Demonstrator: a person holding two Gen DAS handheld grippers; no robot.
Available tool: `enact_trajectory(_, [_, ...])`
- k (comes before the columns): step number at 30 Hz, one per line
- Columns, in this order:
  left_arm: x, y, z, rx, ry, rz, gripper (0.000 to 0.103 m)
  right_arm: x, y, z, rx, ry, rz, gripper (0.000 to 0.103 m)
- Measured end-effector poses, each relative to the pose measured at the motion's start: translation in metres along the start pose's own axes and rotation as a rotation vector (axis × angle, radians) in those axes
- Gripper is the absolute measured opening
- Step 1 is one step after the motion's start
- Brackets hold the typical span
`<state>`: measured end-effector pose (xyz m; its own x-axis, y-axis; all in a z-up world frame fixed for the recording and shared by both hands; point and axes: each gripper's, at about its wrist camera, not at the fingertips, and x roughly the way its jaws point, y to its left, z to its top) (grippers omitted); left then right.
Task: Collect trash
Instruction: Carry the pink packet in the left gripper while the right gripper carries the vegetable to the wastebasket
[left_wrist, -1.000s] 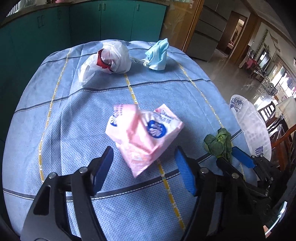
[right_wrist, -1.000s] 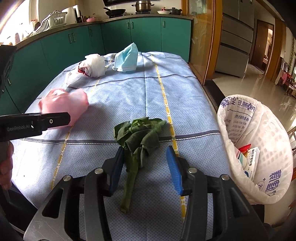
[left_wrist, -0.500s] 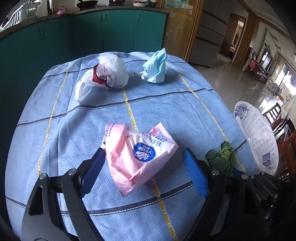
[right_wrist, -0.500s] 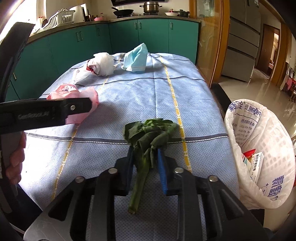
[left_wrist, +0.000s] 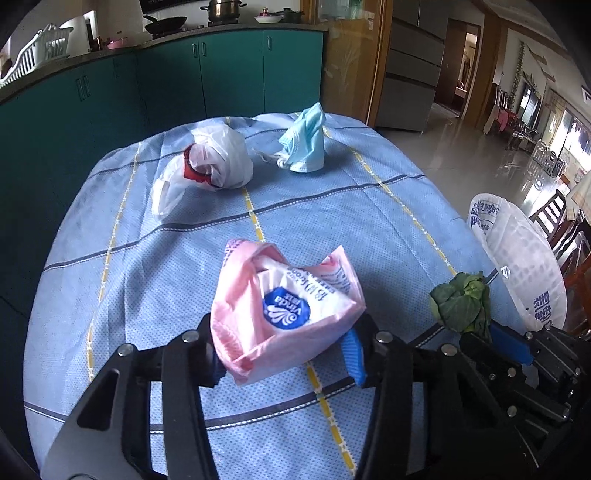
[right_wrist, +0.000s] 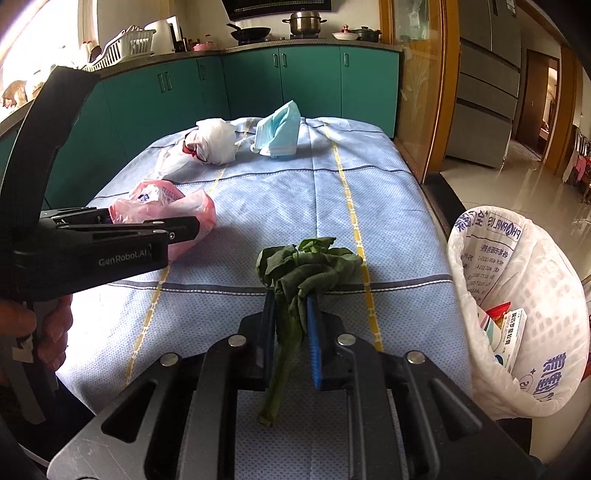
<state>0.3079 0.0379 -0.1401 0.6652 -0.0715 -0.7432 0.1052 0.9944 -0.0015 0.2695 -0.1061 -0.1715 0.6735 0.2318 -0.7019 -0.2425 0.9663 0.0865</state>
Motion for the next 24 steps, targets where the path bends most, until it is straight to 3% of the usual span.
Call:
enact_trajectory(7, [-0.016, 0.004, 0.005, 0.002, -0.083, 0.051, 0.05, -0.009, -0.005, 0.003, 0.02, -0.03, 0.0, 0.016])
enact_trajectory(24, [-0.026, -0.005, 0.009, -0.002, -0.131, 0.047, 0.05, -0.024, -0.026, 0.007, 0.063, -0.083, -0.019, 0.016])
